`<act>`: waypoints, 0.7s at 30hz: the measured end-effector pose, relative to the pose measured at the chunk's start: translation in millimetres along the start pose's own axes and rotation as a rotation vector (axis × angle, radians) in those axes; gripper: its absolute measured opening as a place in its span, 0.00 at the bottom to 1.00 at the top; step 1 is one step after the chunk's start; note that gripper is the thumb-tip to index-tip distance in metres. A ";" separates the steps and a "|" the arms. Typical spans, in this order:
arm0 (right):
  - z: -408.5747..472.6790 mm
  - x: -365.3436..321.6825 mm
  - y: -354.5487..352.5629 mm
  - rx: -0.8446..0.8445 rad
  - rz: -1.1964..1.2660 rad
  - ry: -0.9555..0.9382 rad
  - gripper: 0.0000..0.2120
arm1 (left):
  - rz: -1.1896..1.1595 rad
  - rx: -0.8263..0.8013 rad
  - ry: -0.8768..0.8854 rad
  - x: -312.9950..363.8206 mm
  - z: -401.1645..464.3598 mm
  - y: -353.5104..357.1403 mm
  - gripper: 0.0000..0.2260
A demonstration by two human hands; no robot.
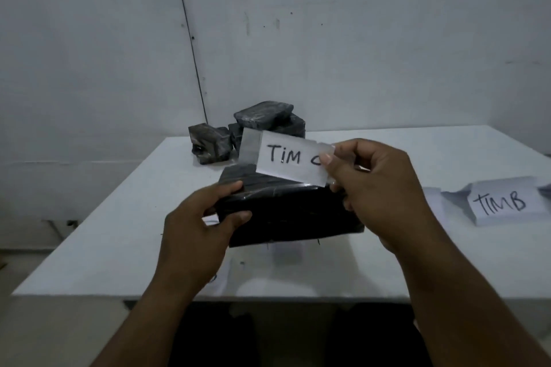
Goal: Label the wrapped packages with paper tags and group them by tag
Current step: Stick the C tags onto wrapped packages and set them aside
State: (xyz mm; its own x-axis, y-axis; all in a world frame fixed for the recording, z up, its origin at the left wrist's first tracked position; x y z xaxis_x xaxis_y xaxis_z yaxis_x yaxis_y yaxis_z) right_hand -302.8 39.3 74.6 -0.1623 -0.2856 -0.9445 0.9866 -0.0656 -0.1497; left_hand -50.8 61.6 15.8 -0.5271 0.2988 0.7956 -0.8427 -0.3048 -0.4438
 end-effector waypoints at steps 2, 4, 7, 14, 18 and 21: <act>-6.3 6.9 -1.8 -0.028 -0.031 0.043 0.04 | -0.023 -0.022 -0.017 -3.1 -12.3 6.5 0.22; -10.4 11.0 -2.9 -0.060 -0.045 0.069 0.04 | -0.034 -0.042 -0.016 -5.1 -21.6 12.3 0.23; -11.4 15.9 -4.1 -0.094 -0.070 0.098 0.04 | -0.027 -0.052 -0.014 -4.2 -31.0 19.4 0.25; -10.9 31.1 -8.2 -0.139 -0.089 0.176 0.04 | -0.022 -0.103 -0.032 -1.1 -45.4 28.9 0.25; -11.9 39.4 -8.9 -0.192 -0.112 0.222 0.04 | -0.032 -0.131 -0.065 -4.6 -50.1 33.1 0.25; -10.7 42.2 -9.9 -0.218 -0.118 0.233 0.05 | 0.033 -0.179 -0.154 -9.5 -48.1 30.2 0.28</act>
State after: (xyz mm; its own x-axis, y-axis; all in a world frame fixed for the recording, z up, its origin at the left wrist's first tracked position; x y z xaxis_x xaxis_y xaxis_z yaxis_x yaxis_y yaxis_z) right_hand -319.2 38.2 33.1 -0.2916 -0.0607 -0.9546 0.9463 0.1275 -0.2972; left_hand -76.5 93.1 -25.0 -0.5436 0.1452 0.8267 -0.8383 -0.1427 -0.5261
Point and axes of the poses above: each hand's wrist, its own z-axis towards the middle knuckle, its own y-axis out of the palm, x = y × z, the point moved 3 cm from there along z, towards the middle knuckle, and after that the axes turned 7 degrees about -x, right-handed, at the moved point
